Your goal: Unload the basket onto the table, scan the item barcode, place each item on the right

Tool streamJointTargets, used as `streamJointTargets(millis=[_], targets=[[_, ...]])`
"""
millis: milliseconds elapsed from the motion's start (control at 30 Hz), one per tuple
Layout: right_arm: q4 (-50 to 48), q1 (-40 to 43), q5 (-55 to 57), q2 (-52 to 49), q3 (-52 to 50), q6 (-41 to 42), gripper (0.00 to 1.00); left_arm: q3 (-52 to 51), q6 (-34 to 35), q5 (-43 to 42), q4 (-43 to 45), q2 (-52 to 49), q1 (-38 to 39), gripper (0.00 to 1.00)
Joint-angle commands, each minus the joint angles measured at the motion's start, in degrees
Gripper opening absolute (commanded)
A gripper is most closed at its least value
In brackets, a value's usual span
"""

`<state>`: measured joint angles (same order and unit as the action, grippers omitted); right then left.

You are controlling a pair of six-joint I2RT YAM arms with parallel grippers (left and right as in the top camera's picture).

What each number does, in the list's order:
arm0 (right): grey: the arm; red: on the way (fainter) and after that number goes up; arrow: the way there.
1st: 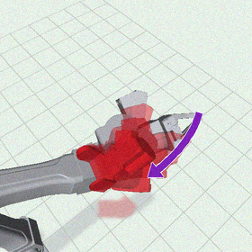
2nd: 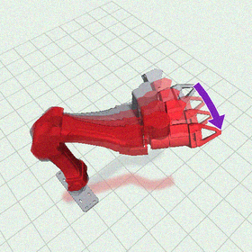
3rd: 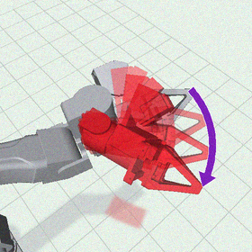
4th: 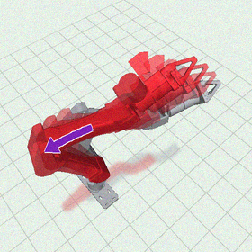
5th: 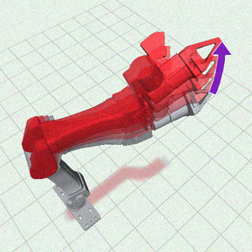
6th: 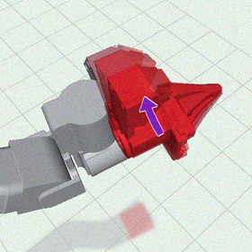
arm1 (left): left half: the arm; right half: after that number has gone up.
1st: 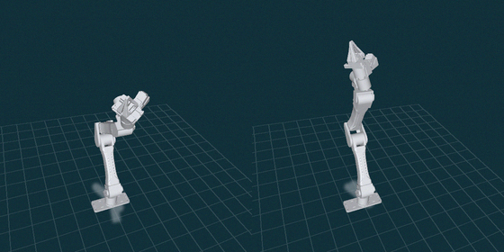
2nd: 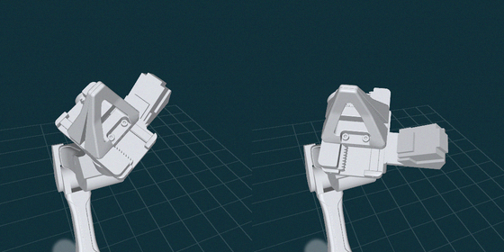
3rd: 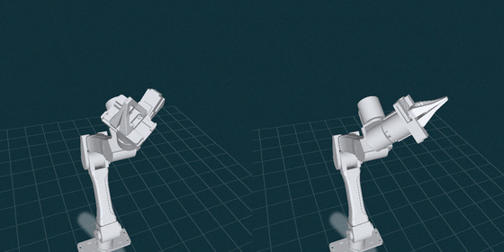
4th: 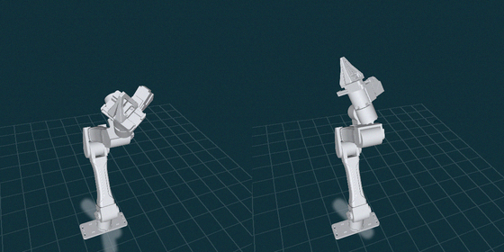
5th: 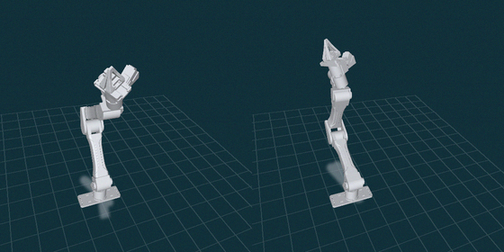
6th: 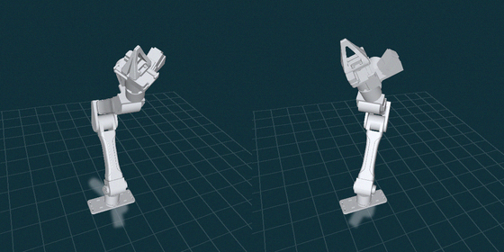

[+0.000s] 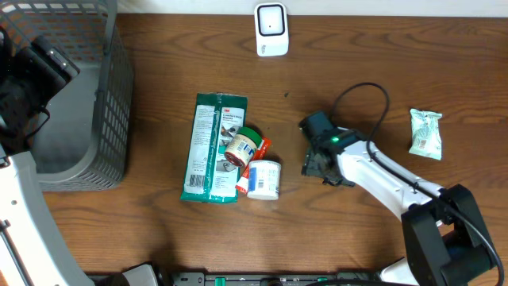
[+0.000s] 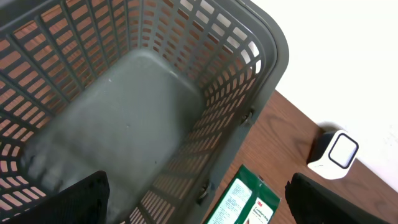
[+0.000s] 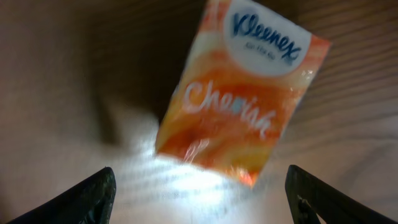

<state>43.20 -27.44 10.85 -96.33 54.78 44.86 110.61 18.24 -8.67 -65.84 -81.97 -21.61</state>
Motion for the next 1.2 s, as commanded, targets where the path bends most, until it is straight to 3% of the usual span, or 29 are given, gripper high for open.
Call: streamJointTargets(millis=[0,100,233,467,667,867,1000,1167], targets=[[-3.6,3.9,-2.4,0.3,-2.1,1.2,0.82,0.1,0.5,0.1,-0.1,0.0,-0.2,0.88],[-6.3,6.5,-4.1,0.3,-2.2,-6.9,0.82,0.1,0.5,0.1,-0.1,0.0,-0.2,0.88],[-9.7,8.7,-8.2,0.3,-2.2,-18.6,0.9,0.1,0.5,0.1,-0.1,0.0,-0.2,0.88],[-14.8,9.8,-12.3,0.3,-2.2,-31.1,0.94,0.1,0.5,0.1,-0.1,0.0,-0.2,0.88],[-15.5,10.0,-12.4,0.4,-0.7,-34.0,0.93,0.1,0.5,0.1,-0.1,0.0,-0.2,0.88],[-3.1,9.4,-10.1,3.2,7.5,-36.3,0.97,0.1,0.5,0.1,-0.1,0.0,-0.2,0.88],[3.6,7.6,-6.2,5.1,12.7,-34.6,0.99,0.1,0.5,0.1,-0.1,0.0,-0.2,0.88],[6.4,2.7,-5.4,5.2,13.7,-25.6,0.99,0.1,0.5,0.1,-0.1,0.0,-0.2,0.88]])
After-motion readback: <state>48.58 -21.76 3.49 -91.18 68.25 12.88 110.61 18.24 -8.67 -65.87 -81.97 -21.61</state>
